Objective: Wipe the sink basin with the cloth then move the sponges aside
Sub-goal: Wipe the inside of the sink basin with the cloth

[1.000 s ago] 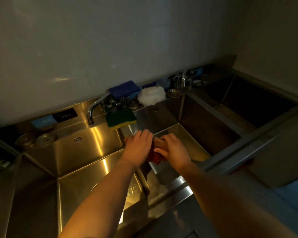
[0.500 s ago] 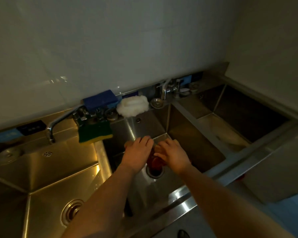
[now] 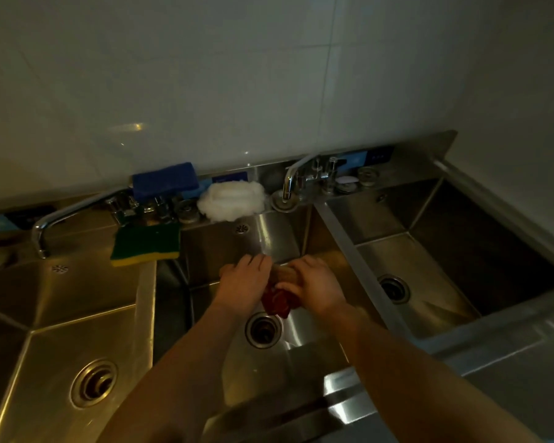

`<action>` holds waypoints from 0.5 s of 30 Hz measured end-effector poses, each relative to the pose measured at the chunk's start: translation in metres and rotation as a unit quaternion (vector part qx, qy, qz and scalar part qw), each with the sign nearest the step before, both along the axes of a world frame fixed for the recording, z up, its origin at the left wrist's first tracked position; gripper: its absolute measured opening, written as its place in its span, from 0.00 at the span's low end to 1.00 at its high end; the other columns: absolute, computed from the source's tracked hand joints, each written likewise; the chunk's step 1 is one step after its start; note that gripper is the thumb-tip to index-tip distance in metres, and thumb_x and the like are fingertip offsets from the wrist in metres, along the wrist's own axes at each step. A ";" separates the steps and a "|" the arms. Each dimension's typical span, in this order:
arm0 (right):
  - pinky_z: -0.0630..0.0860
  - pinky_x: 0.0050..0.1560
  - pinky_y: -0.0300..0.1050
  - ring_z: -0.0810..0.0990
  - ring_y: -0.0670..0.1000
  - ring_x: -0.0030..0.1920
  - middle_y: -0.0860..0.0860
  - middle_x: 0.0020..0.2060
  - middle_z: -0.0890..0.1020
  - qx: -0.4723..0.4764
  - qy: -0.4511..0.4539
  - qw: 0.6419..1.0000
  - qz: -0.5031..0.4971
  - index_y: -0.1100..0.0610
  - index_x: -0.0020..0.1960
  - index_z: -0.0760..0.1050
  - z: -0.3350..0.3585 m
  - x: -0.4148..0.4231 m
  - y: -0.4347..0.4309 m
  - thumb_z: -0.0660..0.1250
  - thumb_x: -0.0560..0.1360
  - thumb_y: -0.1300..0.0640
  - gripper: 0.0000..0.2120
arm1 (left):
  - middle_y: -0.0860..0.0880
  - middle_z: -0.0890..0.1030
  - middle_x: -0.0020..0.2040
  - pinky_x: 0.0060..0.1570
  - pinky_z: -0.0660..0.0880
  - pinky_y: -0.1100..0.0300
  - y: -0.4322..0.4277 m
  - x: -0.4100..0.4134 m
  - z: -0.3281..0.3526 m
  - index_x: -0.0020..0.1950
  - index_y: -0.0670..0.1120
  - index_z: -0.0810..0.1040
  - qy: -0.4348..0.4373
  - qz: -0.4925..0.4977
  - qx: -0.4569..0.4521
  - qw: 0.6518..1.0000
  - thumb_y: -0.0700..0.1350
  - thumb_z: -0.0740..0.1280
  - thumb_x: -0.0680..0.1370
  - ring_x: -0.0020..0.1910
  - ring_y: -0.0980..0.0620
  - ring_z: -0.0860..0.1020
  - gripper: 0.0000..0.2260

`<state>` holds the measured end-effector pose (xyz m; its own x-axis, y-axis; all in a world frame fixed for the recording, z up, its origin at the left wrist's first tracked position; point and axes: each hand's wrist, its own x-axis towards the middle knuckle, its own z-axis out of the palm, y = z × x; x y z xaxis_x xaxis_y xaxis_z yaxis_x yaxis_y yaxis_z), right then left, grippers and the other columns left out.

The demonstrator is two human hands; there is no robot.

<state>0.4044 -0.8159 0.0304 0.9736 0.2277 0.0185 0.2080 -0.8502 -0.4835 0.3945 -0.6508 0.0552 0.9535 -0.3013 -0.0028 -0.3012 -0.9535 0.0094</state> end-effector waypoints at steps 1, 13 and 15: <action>0.68 0.56 0.45 0.70 0.53 0.59 0.52 0.56 0.76 0.002 0.000 1.000 0.003 0.53 0.61 0.73 -0.003 0.003 0.000 0.67 0.71 0.40 0.24 | 0.49 0.71 0.61 0.53 0.73 0.50 0.001 0.002 -0.002 0.64 0.49 0.64 -0.001 0.002 0.002 1.000 0.43 0.60 0.77 0.60 0.48 0.69 0.16; 0.70 0.60 0.47 0.69 0.53 0.63 0.49 0.64 0.72 0.037 0.037 0.999 0.015 0.46 0.67 0.69 -0.044 0.028 0.021 0.58 0.79 0.48 0.17 | 0.50 0.73 0.62 0.54 0.72 0.52 0.013 0.028 -0.030 0.63 0.50 0.64 0.040 0.024 -0.010 0.999 0.45 0.62 0.78 0.59 0.49 0.72 0.15; 0.70 0.60 0.51 0.69 0.54 0.63 0.50 0.65 0.72 0.037 0.048 0.998 0.021 0.47 0.68 0.68 -0.052 0.033 0.025 0.57 0.80 0.51 0.17 | 0.49 0.71 0.65 0.57 0.71 0.51 0.017 0.035 -0.039 0.66 0.50 0.63 0.055 0.012 -0.006 0.998 0.46 0.65 0.77 0.62 0.49 0.71 0.20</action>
<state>0.4374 -0.7906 -0.0214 0.9611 0.2705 -0.0557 0.1934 -0.8031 -0.5636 0.4290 -0.6339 0.0163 0.9550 -0.2781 -0.1035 -0.2739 -0.9603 0.0529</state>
